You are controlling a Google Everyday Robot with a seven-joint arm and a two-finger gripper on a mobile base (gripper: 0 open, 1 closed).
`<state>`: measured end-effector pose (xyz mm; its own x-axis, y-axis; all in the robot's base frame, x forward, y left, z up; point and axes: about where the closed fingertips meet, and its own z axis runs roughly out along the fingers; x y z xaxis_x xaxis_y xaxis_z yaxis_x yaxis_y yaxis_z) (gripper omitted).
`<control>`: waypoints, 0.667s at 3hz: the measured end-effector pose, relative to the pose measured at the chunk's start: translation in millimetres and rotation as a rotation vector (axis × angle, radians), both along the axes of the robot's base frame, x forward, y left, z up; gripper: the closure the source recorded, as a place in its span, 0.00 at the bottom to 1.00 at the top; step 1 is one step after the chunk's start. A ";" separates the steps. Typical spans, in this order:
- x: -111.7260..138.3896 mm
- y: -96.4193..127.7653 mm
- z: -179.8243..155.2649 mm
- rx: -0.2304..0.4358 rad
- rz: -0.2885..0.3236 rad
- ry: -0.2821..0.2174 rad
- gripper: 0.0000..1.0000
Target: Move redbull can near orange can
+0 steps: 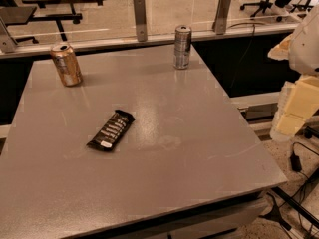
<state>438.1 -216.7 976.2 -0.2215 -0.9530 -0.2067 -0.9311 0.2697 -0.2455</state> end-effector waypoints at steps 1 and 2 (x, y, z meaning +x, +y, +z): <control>3.3 1.1 0.5 0.004 0.000 -0.003 0.00; 33.7 10.4 2.3 0.035 0.000 -0.027 0.00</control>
Offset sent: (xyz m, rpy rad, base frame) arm 0.0495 0.0147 0.0012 0.0562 -0.0234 0.0001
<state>471.8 -206.2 978.5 -0.2151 -0.9452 -0.2457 -0.9244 0.2782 -0.2609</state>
